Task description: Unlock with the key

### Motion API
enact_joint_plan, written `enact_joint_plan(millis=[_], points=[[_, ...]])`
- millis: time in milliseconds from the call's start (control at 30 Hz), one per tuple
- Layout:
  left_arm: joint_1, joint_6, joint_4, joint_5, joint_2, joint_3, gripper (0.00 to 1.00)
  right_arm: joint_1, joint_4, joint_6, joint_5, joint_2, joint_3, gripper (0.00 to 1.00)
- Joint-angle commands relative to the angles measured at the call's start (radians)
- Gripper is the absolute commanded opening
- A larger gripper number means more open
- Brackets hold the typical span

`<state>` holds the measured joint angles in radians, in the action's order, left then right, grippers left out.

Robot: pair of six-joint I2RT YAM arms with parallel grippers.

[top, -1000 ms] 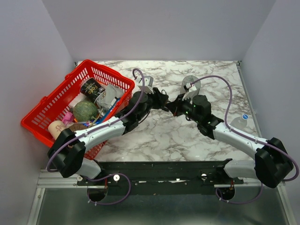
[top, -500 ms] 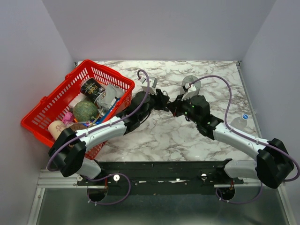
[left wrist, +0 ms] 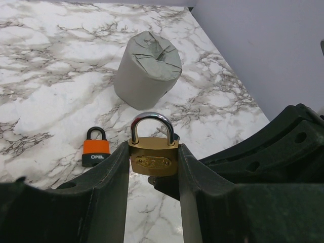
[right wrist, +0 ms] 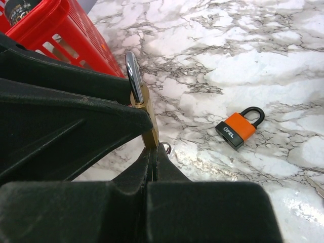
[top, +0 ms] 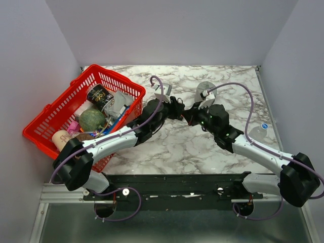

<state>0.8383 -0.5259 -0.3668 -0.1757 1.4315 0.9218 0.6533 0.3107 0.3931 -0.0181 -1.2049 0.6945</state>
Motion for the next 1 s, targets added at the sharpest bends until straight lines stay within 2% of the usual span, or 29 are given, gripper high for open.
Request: enact_joint_plan(millis=[0, 367, 700, 967], points=[[0.047, -0.026, 0.126, 0.100, 0.012, -0.017, 0.00, -0.009, 0.287, 0.026, -0.097, 0.053, 0.002, 0.01], [0.047, -0.028, 0.083, 0.174, -0.051, -0.024, 0.00, -0.012, 0.303, 0.029, -0.072, 0.133, -0.023, 0.01], [0.047, -0.008, 0.020, 0.278, -0.120, -0.058, 0.00, -0.053, 0.265, 0.053, 0.062, 0.203, -0.001, 0.01], [0.045, -0.002, 0.009, 0.334, -0.125, -0.061, 0.00, -0.067, 0.263, 0.064, 0.096, 0.248, -0.001, 0.01]])
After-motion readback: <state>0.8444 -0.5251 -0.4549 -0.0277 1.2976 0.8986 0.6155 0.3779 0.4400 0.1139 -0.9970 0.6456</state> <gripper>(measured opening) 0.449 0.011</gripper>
